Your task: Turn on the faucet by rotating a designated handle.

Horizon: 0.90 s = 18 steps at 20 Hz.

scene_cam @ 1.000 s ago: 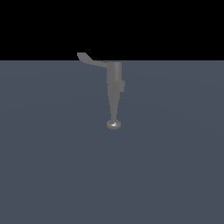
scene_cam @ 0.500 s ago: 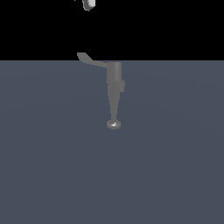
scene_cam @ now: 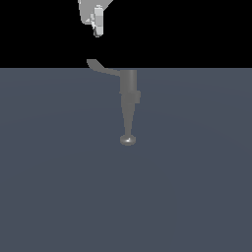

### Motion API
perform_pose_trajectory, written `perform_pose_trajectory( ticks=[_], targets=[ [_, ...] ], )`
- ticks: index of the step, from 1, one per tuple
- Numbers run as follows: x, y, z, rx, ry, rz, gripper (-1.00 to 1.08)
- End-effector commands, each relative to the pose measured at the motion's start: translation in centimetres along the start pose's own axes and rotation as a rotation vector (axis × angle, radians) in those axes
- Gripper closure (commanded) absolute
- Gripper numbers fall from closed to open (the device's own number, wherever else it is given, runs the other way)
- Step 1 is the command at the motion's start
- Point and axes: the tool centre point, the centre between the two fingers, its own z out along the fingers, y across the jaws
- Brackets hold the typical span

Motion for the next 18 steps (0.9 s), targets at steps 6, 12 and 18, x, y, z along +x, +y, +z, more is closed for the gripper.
perform_pose_trajectory(
  ticks=[6, 12, 18],
  targets=[
    [0.1, -3.6, 3.2, 0.014, -0.025, 0.166, 1.08],
    [0.0, -5.7, 5.3, 0.021, -0.047, 0.269, 1.08],
    [0.0, -6.8, 6.6, 0.025, -0.061, 0.333, 1.08]
  ],
)
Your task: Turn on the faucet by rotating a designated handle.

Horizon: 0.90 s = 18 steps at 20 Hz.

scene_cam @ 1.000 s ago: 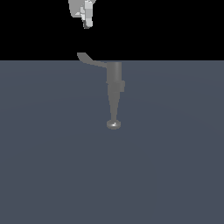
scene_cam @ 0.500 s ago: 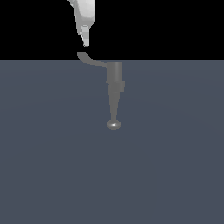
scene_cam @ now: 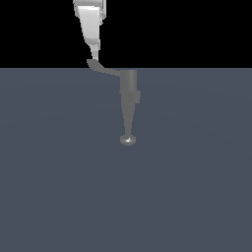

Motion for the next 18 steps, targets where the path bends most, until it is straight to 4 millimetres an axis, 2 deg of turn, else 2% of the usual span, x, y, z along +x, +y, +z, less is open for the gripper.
perform_pose_trajectory(
  ticks=[1, 10, 18],
  targets=[
    [-0.1, -0.4, 0.4, 0.002, -0.005, 0.021, 1.08],
    [-0.2, -0.6, 0.7, 0.002, -0.008, 0.035, 1.08],
    [-0.2, 1.5, 0.7, 0.002, -0.008, 0.035, 1.08]
  ],
)
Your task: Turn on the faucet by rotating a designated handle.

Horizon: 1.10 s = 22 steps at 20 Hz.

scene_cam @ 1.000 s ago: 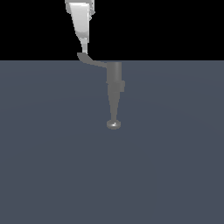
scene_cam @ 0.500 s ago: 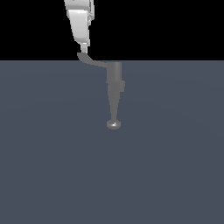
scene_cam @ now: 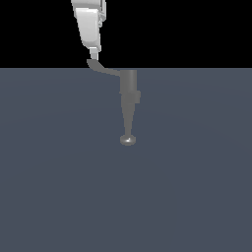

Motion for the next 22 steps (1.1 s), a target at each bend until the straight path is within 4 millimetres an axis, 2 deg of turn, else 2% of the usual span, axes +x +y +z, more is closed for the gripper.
perform_pose_trajectory(
  ticks=[1, 22],
  targets=[
    [0.0, 0.7, 0.0, 0.000, 0.000, 0.000, 1.08],
    [0.2, 6.7, 0.0, 0.000, 0.000, 0.001, 1.08]
  ],
)
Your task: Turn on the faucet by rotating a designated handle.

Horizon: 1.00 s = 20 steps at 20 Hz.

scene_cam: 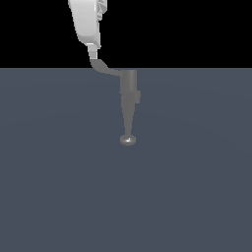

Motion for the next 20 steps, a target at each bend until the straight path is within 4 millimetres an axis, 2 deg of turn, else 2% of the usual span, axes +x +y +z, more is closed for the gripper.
perform_pose_trajectory(
  ticks=[1, 2, 20],
  targets=[
    [0.0, 0.7, 0.2, -0.008, 0.000, -0.001, 1.08],
    [-0.1, 0.3, 0.1, -0.002, 0.000, -0.001, 1.08],
    [4.7, 5.1, 0.1, -0.006, 0.000, 0.000, 1.08]
  ],
)
